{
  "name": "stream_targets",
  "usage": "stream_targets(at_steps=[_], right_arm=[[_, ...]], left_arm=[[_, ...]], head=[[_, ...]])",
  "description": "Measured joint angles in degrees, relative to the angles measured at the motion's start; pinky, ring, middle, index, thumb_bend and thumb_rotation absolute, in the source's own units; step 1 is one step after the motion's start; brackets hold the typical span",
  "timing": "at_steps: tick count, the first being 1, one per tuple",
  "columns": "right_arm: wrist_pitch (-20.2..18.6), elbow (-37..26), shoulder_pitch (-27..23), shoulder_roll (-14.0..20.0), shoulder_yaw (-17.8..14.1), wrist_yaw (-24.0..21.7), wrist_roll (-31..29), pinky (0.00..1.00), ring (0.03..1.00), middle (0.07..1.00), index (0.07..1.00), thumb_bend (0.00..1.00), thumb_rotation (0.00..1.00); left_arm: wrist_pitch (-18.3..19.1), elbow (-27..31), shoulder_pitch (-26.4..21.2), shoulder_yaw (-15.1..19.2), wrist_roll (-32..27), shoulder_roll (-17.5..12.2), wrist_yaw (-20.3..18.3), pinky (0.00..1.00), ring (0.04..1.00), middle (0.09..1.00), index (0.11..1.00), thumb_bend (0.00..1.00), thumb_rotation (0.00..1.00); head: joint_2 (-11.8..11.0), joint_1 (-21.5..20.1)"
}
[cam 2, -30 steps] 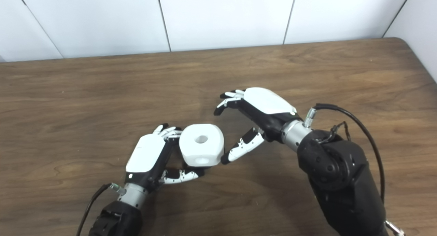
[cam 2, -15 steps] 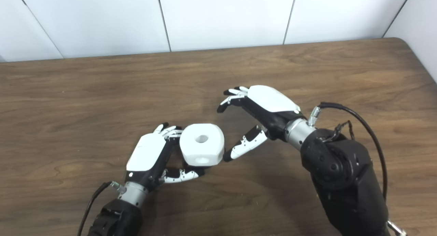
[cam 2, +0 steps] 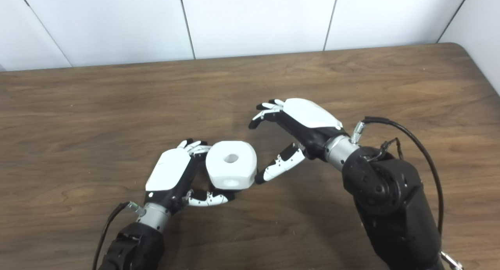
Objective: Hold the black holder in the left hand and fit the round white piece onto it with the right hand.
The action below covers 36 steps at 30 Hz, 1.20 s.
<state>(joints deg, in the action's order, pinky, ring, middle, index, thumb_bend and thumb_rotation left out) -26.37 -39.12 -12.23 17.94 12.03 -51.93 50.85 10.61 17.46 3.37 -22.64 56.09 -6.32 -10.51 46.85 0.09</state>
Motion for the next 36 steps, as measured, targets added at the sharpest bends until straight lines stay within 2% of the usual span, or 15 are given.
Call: stream_targets(at_steps=[9, 13, 16, 19, 23, 31, 32, 36], right_arm=[[0.1, 0.6, 0.0, 0.0, 0.0, 0.6, 0.0, 1.0, 0.988, 0.936, 0.768, 1.0, 0.4], [0.1, 0.9, 0.0, 0.0, 0.0, 0.6, -0.1, 1.0, 0.989, 0.938, 0.77, 1.0, 0.39], [0.2, 1.4, 0.0, 0.0, 0.0, 1.0, -0.3, 1.0, 0.985, 0.935, 0.768, 1.0, 0.39], [0.3, 1.9, 0.0, 0.0, 0.0, 1.6, -0.4, 1.0, 0.984, 0.935, 0.764, 1.0, 0.4], [0.3, 1.9, 0.0, 0.0, 0.0, 2.3, -0.6, 1.0, 0.992, 0.939, 0.758, 1.0, 0.39], [0.2, 2.0, 0.0, 0.3, 0.0, 2.5, -0.6, 1.0, 0.991, 0.94, 0.767, 1.0, 0.4], [0.2, 2.0, 0.0, 0.3, 0.0, 2.5, -0.6, 1.0, 0.99, 0.939, 0.767, 1.0, 0.4], [0.1, 2.1, 0.0, 0.3, -0.1, 2.5, -0.9, 1.0, 0.988, 0.94, 0.772, 1.0, 0.4]], left_arm=[[-0.1, 0.1, 0.0, 0.8, -0.6, 0.0, -0.3, 0.97, 0.877, 0.797, 0.592, 0.99, 0.22], [0.4, 1.1, 0.0, 2.0, -2.0, 0.0, -1.9, 0.98, 0.885, 0.804, 0.605, 1.0, 0.23], [1.9, 2.6, 0.0, 2.9, -3.2, 0.0, -4.3, 1.0, 0.9, 0.822, 0.641, 1.0, 0.23], [4.4, 4.5, 0.0, 4.2, -5.0, -0.1, -7.9, 1.0, 0.923, 0.848, 0.708, 1.0, 0.23], [6.6, 5.9, -0.3, 5.2, -6.8, -0.4, -10.6, 1.0, 0.939, 0.874, 0.797, 1.0, 0.25], [11.3, 9.9, -1.1, 6.8, -9.3, -2.3, -16.7, 1.0, 0.957, 0.903, 0.873, 1.0, 0.23], [12.1, 10.7, -1.2, 7.0, -9.7, -2.5, -17.3, 0.99, 0.961, 0.91, 0.882, 1.0, 0.22], [14.5, 12.9, -1.5, 9.1, -12.2, -3.1, -19.1, 0.85, 0.942, 0.925, 0.903, 1.0, 0.22]], head=[[-0.3, 0.3], [-0.4, 0.5], [-0.6, 0.5], [-0.6, 0.6], [-0.6, 0.6], [-0.7, 0.9], [-0.9, 1.1], [-1.1, 1.1]])
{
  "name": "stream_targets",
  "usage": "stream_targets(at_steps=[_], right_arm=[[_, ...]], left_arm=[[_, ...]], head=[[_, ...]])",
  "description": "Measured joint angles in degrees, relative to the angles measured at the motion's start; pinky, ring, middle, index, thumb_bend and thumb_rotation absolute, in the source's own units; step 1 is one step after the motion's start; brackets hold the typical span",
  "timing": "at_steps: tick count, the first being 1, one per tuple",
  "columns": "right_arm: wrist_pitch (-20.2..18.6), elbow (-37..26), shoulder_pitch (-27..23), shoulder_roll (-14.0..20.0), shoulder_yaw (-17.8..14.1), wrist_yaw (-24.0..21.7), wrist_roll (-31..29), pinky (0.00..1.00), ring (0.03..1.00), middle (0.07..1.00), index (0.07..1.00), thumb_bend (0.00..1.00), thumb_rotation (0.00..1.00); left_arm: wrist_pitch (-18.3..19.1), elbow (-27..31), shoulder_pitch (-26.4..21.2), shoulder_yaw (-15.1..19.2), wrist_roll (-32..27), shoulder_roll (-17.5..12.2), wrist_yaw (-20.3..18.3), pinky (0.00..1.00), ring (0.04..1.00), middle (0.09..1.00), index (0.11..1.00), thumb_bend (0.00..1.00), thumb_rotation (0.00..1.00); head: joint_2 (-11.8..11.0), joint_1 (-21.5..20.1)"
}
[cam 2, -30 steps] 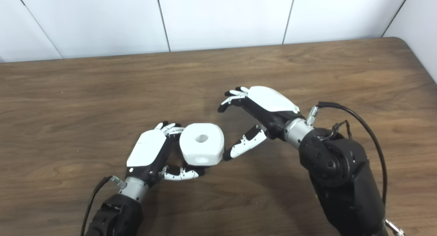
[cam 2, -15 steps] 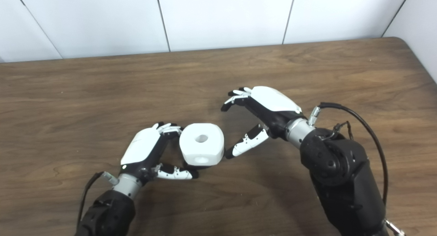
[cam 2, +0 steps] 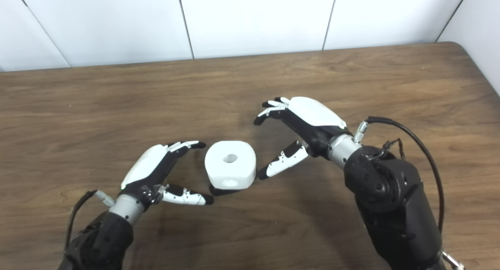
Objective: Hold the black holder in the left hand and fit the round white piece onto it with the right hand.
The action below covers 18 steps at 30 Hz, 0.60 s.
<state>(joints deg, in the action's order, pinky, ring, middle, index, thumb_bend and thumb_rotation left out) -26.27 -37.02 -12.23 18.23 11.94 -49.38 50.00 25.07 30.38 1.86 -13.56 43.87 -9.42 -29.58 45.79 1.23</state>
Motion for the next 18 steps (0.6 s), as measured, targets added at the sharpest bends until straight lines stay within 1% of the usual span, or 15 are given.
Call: stream_targets(at_steps=[4, 6, 7, 9, 11, 13, 15, 16, 17, 18], right_arm=[[-0.2, 0.0, 0.0, 0.0, -0.6, 0.0, -0.7, 1.0, 0.979, 0.94, 0.778, 1.0, 0.4], [-0.2, 0.0, 0.0, -0.1, -1.6, -0.1, -1.4, 1.0, 0.97, 0.94, 0.783, 1.0, 0.42], [-0.3, 0.0, 0.0, -0.1, -2.2, -0.2, -1.6, 0.98, 0.966, 0.94, 0.784, 1.0, 0.42], [-0.3, 0.0, 0.0, -0.5, -3.8, -0.5, -2.1, 0.92, 0.948, 0.932, 0.788, 1.0, 0.45], [-0.4, 0.0, 0.0, -0.5, -4.9, -1.1, -2.7, 0.9, 0.946, 0.932, 0.795, 1.0, 0.47], [-0.4, 0.0, 0.1, -0.6, -6.3, -1.5, -4.2, 0.86, 0.947, 0.932, 0.806, 1.0, 0.51], [-0.4, 0.0, 0.6, -0.9, -7.8, -1.5, -5.8, 0.83, 0.938, 0.93, 0.814, 1.0, 0.59], [-0.4, 0.0, 1.2, -0.9, -8.6, -1.5, -6.5, 0.82, 0.929, 0.927, 0.821, 0.99, 0.64], [-0.4, 0.0, 1.9, -1.0, -9.3, -1.4, -7.0, 0.82, 0.922, 0.925, 0.832, 0.93, 0.69], [-0.4, 0.0, 2.9, -1.2, -10.2, -1.0, -7.6, 0.81, 0.919, 0.924, 0.838, 0.9, 0.72]], left_arm=[[1.2, 1.2, -0.2, 3.1, -4.5, -0.5, -0.8, 0.87, 0.967, 0.948, 0.932, 1.0, 0.23], [1.6, 2.4, 0.3, 5.1, -7.7, -0.6, -1.6, 0.87, 0.958, 0.947, 0.933, 1.0, 0.23], [1.6, 2.5, 0.5, 5.8, -8.6, -0.7, -1.6, 0.87, 0.96, 0.95, 0.935, 1.0, 0.23], [1.8, 2.7, 1.2, 7.5, -10.6, -1.0, -1.8, 0.91, 0.964, 0.95, 0.935, 1.0, 0.23], [1.9, 3.4, 1.9, 9.1, -12.3, -1.5, -1.7, 0.91, 0.96, 0.948, 0.935, 1.0, 0.23], [1.7, 3.9, 2.3, 10.5, -14.3, -2.3, -0.9, 0.89, 0.95, 0.941, 0.933, 1.0, 0.26], [0.7, 3.9, 2.9, 12.3, -16.9, -2.4, 1.1, 0.91, 0.955, 0.942, 0.931, 1.0, 0.25], [-0.5, 3.7, 3.5, 13.3, -18.8, -2.3, 2.5, 0.93, 0.952, 0.937, 0.926, 1.0, 0.25], [-1.6, 3.3, 3.9, 14.2, -20.3, -2.2, 3.5, 0.94, 0.951, 0.933, 0.919, 1.0, 0.25], [-3.6, 2.6, 4.5, 15.3, -22.9, -1.9, 4.8, 0.95, 0.951, 0.931, 0.916, 1.0, 0.25]], head=[[-0.2, -0.4], [-0.2, -0.4], [-0.4, -0.3], [-0.4, -0.4], [-0.5, -0.4], [-0.5, -0.4], [-0.9, -1.0], [-0.9, -1.1], [-1.2, -1.2], [-1.3, -1.3]])
